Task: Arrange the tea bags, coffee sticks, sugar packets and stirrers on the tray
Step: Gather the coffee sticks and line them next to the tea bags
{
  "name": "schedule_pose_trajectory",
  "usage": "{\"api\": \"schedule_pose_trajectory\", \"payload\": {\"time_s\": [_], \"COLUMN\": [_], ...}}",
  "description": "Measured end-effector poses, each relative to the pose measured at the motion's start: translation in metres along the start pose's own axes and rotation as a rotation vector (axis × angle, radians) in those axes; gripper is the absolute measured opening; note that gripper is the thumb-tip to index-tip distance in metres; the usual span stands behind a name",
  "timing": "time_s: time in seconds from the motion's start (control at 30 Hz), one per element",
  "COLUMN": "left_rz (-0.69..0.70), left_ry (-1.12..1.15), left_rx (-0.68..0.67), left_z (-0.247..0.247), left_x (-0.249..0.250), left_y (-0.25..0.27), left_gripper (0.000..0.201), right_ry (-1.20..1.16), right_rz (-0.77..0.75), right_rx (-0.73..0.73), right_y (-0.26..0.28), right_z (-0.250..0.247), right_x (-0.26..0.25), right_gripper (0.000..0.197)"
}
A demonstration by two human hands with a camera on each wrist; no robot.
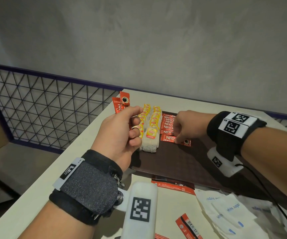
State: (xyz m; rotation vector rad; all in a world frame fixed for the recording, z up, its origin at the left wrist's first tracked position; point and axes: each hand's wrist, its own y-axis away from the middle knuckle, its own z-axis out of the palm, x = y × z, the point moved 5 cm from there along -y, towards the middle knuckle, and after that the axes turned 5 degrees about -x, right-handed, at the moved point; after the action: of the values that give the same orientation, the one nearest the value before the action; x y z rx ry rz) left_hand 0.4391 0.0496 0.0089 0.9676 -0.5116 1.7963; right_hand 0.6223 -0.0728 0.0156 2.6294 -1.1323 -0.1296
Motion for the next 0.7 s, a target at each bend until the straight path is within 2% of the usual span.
{"api": "schedule_pose_trajectory", "payload": {"time_s": [0.2, 0.3, 0.5, 0.63, 0.7], "left_rz": [-0.003, -0.013, -0.097, -0.135, -0.153], "left_ry": [-0.005, 0.009, 0.088, 0.043, 0.012], "left_rx": [-0.002, -0.018, -0.122, -0.212, -0.254], "left_z": [-0.001, -0.001, 0.003, 0.008, 0.011], "left_x": [-0.001, -0.002, -0.007, -0.011, -0.013], "left_y": [-0.001, -0.002, 0.000, 0.003, 0.004], "left_gripper": [0.008, 0.016, 0.043, 0.047, 0.047], "right_ry": [0.030, 0.051, 0.071, 0.036, -0.078], "right_rz": [-0.008, -0.010, -0.006, -0.040, -0.068], "right_rx": [0.063, 0.082, 0.117, 0.140, 0.204], "right_y": [-0.006, -0.010, -0.015, -0.004, 0.013], "right_z": [-0.002, -0.004, -0.003, -0.010, -0.025], "right_x": [-0.003, -0.004, 0.000, -0.003, -0.004], "right_gripper": [0.019, 0.020, 0.023, 0.024, 0.021]}}
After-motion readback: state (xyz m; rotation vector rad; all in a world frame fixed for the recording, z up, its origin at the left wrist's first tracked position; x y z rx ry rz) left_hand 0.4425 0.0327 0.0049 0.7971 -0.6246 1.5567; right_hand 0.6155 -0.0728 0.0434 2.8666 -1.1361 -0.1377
